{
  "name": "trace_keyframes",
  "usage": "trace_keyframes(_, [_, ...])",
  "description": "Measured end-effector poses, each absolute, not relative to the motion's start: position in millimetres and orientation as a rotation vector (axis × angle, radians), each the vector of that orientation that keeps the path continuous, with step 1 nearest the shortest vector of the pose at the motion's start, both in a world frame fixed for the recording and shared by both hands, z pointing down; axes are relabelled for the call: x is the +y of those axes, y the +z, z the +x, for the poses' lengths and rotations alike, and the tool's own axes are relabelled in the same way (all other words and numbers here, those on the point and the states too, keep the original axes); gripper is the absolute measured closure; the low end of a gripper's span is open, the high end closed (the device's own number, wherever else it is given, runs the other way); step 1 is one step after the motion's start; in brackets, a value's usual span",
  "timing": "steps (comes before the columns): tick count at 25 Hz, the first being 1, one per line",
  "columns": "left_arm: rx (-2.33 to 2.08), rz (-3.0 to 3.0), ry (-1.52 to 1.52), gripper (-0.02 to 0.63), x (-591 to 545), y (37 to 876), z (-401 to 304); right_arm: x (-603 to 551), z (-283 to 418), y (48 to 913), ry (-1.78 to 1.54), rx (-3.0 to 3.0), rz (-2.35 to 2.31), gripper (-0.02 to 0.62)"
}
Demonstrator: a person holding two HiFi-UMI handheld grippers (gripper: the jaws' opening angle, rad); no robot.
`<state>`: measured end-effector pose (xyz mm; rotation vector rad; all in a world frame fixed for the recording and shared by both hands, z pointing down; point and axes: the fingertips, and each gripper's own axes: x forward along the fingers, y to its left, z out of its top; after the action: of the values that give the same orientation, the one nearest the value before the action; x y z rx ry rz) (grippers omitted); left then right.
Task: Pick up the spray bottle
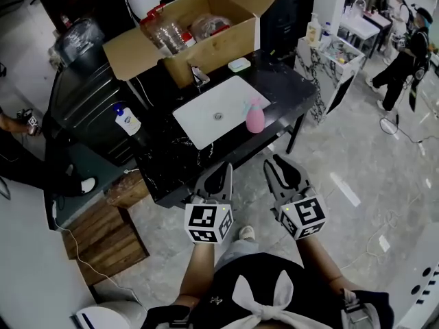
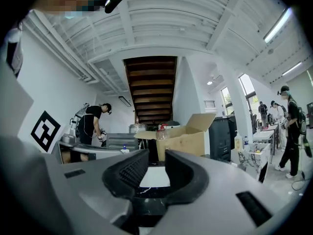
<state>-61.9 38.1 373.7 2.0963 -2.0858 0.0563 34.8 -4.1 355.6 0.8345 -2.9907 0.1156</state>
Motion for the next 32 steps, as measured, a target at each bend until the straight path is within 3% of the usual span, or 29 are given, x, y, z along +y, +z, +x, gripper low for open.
trace_keyframes(3, [-2.069, 2.114, 0.052, 0.578, 19.9, 375.4, -70.4, -23.4, 26.9, 354.4, 0.118, -2.995, 0.862, 0.392])
trace_keyframes(7, [-2.046, 2.145, 0.031, 0.578, 0.5, 374.9, -78.9, -45.7, 20.0, 357.2, 0.095, -2.973, 0.906, 0.337])
trace_keyframes(32, [-2.088, 2.111, 0.045, 0.578, -49.2, 384.4, -132.7, -135.2, -9.5, 391.2, 0.143, -2.889, 0.985, 0.314])
